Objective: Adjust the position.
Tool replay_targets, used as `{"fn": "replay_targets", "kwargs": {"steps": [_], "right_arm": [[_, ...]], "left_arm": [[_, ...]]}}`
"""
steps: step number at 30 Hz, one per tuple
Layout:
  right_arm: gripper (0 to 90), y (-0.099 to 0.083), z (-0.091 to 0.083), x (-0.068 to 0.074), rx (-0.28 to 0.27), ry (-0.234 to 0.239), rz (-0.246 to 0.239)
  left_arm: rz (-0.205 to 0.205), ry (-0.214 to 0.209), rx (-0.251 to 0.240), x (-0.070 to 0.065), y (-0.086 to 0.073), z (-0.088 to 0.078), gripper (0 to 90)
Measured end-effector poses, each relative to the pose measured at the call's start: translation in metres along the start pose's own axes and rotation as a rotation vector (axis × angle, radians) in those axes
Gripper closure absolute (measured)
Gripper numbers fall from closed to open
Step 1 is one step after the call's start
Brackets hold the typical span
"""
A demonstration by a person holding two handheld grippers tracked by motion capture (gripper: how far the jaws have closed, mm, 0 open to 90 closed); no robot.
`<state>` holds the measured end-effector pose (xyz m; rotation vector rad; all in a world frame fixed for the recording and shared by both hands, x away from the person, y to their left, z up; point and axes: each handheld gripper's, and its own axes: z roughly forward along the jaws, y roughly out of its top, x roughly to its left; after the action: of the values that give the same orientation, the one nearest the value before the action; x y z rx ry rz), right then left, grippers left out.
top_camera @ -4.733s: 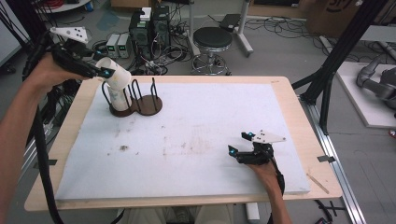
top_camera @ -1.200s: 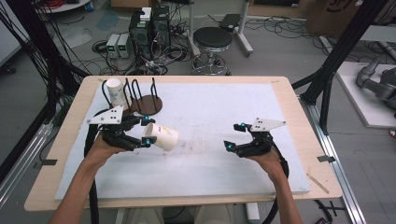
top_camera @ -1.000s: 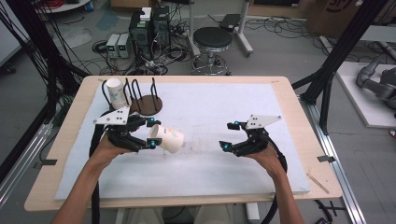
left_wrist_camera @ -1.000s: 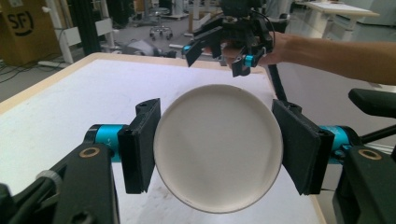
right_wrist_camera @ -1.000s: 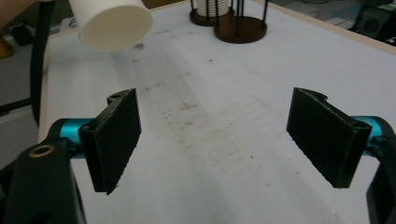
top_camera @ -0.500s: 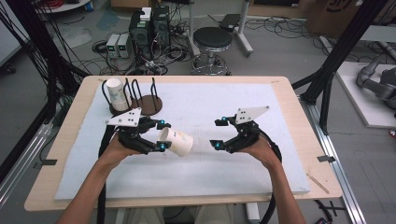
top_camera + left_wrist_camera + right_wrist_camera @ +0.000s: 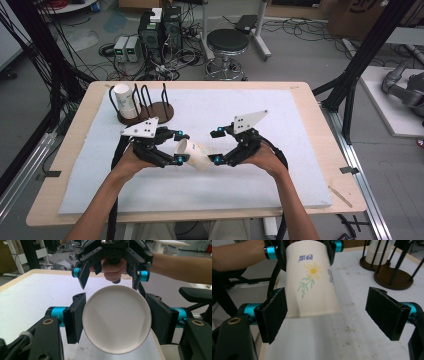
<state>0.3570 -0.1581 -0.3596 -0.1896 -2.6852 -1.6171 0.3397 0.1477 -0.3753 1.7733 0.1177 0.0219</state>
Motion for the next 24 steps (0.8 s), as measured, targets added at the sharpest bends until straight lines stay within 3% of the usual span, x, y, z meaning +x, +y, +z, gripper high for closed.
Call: {"fn": "replay_targets", "kwargs": {"steps": [11,24], "right_arm": [[18.1,0.01,0.021,0.006,0.02,0.065,-0.031],[18.2,0.008,0.036,0.008,0.044,0.09,-0.03]], "left_arm": [[0.007,-0.01,0.007,-0.001,0.0,0.003,35.6],[0.015,-0.014,-0.006,-0.004,0.004,0.003,35.6]]}}
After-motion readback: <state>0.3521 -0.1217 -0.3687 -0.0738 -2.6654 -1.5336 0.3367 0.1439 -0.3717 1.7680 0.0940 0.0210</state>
